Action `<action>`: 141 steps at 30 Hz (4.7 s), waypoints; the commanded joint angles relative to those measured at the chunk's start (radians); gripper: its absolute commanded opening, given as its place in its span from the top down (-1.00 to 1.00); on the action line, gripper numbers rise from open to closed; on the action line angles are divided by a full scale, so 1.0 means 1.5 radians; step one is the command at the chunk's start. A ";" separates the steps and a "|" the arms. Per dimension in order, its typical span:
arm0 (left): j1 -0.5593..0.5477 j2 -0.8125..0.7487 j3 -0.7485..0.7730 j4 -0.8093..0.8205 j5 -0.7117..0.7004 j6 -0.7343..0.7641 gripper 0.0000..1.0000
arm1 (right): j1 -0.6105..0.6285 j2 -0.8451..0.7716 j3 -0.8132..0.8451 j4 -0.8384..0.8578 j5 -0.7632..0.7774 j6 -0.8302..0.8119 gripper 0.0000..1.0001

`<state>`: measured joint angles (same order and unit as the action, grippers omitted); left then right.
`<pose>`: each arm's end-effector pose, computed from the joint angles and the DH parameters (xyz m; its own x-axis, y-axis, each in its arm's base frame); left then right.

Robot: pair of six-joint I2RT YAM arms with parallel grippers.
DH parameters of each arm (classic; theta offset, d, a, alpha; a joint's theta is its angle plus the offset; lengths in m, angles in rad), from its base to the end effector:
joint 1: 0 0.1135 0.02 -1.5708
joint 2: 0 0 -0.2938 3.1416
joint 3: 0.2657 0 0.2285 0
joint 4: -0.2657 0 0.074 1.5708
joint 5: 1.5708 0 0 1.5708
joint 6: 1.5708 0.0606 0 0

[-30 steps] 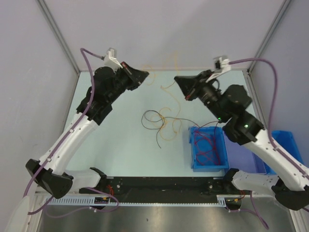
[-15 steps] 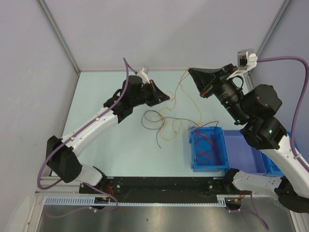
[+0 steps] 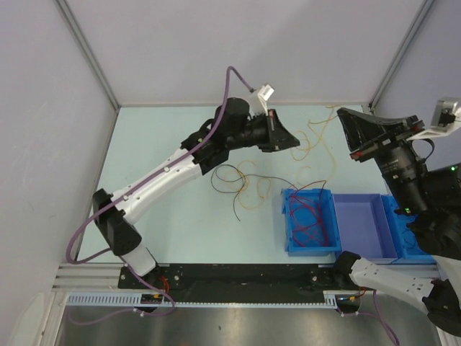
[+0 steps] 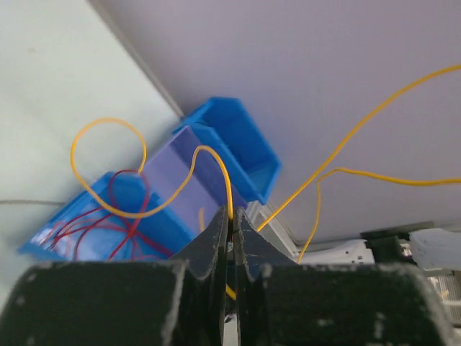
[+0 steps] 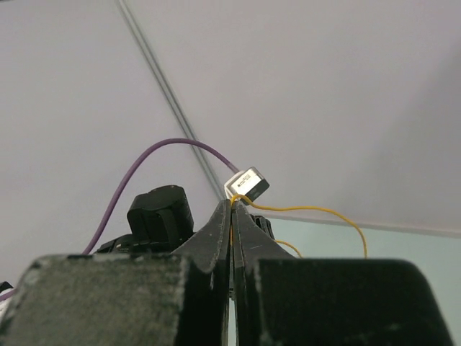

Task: Untangle the cables

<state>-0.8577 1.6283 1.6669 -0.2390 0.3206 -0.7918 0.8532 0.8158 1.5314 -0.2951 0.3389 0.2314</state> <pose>0.2366 -0.3028 0.4491 -0.7461 -0.1698 -0.6439 0.5536 0.3792 -0.7414 0.0582 0.0360 0.5709 0.1441 0.4940 -0.8574 -0.5589 0.7557 0.3415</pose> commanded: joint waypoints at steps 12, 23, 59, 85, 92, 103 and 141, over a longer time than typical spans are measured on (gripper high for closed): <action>-0.128 0.230 0.296 -0.097 0.118 0.048 0.83 | -0.001 -0.088 0.037 -0.166 0.179 0.002 1.00; -0.178 0.332 0.364 -0.075 0.154 0.022 0.83 | -0.025 -0.132 0.032 -0.244 0.237 0.021 1.00; -0.212 0.247 0.324 -0.177 -0.063 0.242 -1.00 | -0.043 -0.179 0.018 -0.317 0.348 0.033 1.00; -0.156 -0.187 -0.182 -0.137 -0.354 0.293 -1.00 | -0.044 -0.102 -0.028 -0.619 0.501 0.269 1.00; -0.123 -0.249 -0.271 -0.109 -0.340 0.284 -0.99 | -0.044 -0.068 -0.114 -0.668 0.500 0.375 1.00; -0.107 -0.289 -0.324 -0.102 -0.335 0.297 -1.00 | -0.234 0.046 -0.203 -0.575 0.276 0.239 1.00; -0.097 -0.291 -0.307 -0.159 -0.334 0.274 -1.00 | -0.737 0.146 -0.429 -0.548 -0.018 0.425 1.00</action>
<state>-1.0092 1.1709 1.1545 -0.4587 -0.1562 -0.3622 -0.2310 0.9916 0.9302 -1.1576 0.3428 0.8322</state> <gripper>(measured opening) 0.996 0.009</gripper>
